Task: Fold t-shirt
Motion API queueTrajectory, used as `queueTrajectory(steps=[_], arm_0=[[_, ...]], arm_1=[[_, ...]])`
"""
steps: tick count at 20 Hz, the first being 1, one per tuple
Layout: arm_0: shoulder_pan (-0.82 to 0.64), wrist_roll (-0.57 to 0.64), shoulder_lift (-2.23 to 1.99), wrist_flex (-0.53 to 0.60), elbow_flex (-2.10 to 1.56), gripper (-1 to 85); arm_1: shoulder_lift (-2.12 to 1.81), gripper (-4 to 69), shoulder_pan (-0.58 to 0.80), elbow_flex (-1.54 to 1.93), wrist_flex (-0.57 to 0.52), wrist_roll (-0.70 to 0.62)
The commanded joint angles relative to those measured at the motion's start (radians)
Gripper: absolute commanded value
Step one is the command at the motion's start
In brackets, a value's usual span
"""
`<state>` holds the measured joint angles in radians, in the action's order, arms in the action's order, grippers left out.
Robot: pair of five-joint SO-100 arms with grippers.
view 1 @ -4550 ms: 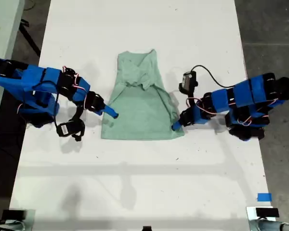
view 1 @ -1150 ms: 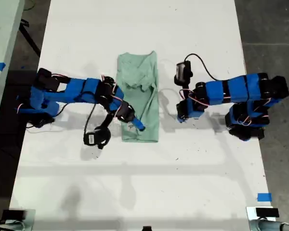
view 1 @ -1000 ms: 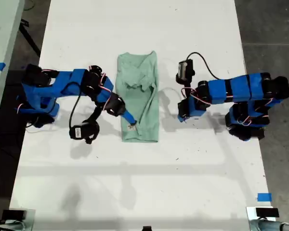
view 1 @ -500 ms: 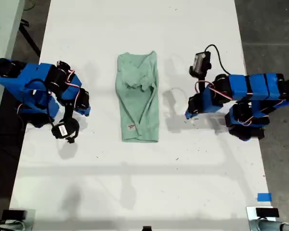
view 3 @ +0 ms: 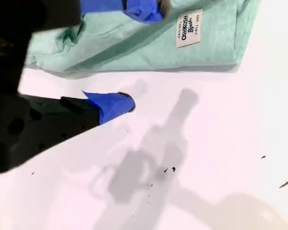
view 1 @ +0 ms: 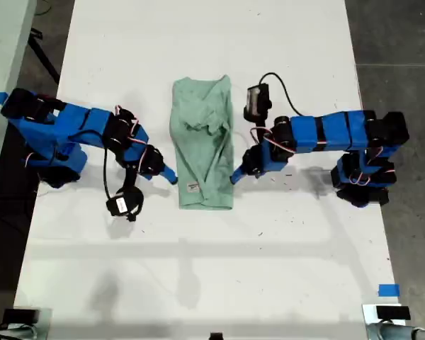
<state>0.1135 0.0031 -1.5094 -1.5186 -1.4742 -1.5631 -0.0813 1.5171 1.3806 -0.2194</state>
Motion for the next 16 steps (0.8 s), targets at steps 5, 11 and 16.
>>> queueTrajectory(steps=[5, 11, 16], arm_0=[[0.026, 0.017, 0.239, 0.051, 0.252, 31.8], [0.037, 0.020, 0.337, 0.077, 0.319, 31.6], [0.018, 0.018, 0.411, 0.109, 0.351, 31.2]], arm_1=[[0.204, 30.6, -0.055, -0.262, 0.058, 0.052], [0.314, 30.9, -0.063, -0.327, 0.041, 0.064], [0.376, 31.2, -0.058, -0.334, -0.018, 0.055]])
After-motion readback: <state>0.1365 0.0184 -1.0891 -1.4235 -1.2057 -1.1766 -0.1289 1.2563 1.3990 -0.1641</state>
